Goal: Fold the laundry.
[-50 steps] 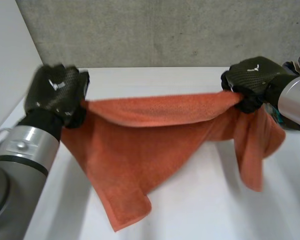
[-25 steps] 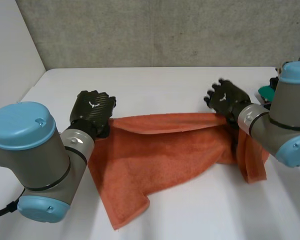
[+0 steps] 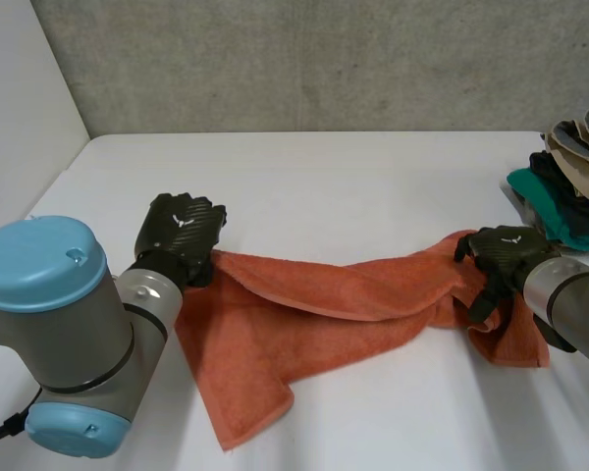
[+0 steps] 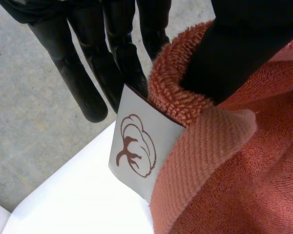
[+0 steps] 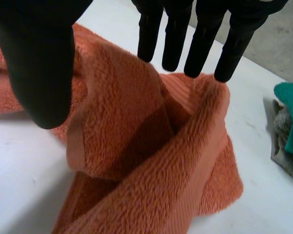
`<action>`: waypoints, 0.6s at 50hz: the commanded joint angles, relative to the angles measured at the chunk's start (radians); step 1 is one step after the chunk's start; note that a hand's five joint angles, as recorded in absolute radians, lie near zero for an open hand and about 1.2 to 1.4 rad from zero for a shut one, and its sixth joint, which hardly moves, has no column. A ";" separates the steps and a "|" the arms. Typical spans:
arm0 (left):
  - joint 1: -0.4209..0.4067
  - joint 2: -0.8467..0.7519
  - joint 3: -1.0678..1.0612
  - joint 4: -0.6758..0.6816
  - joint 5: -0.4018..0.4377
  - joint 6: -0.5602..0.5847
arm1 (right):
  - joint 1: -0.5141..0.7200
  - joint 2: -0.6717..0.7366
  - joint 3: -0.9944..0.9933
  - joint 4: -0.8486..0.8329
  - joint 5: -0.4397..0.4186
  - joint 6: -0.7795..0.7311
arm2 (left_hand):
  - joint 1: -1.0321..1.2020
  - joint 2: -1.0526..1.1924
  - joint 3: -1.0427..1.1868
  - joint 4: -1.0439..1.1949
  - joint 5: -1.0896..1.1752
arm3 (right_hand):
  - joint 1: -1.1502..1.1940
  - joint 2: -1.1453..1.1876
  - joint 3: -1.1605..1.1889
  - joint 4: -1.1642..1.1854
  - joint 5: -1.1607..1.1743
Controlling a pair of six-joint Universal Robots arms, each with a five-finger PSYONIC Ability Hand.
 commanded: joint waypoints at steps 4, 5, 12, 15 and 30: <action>0.005 0.067 -0.015 -0.003 -0.005 -0.002 | -0.060 0.001 0.055 -0.197 -0.015 -0.037 | 0.231 0.198 0.203 0.195 0.263 | 0.918 0.932 0.922 0.922 0.915; 0.007 0.107 -0.014 -0.011 -0.005 -0.002 | -0.059 -0.012 0.045 -0.198 -0.013 -0.054 | 0.231 0.198 0.203 0.195 0.263 | 0.918 0.932 0.922 0.922 0.915; 0.008 0.308 -0.004 -0.015 -0.002 0.001 | -0.060 -0.239 -0.046 -0.057 -0.018 -0.253 | 0.231 0.198 0.203 0.195 0.263 | 0.918 0.932 0.922 0.922 0.915; 0.007 0.368 0.002 -0.037 -0.004 0.002 | -0.059 -0.272 -0.113 0.032 -0.021 -0.302 | 0.231 0.198 0.203 0.195 0.263 | 0.918 0.932 0.922 0.922 0.915; 0.007 0.502 0.135 -0.195 0.001 0.010 | -0.048 -0.338 -0.377 0.355 -0.078 -0.426 | 0.231 0.198 0.203 0.195 0.263 | 0.918 0.932 0.922 0.922 0.915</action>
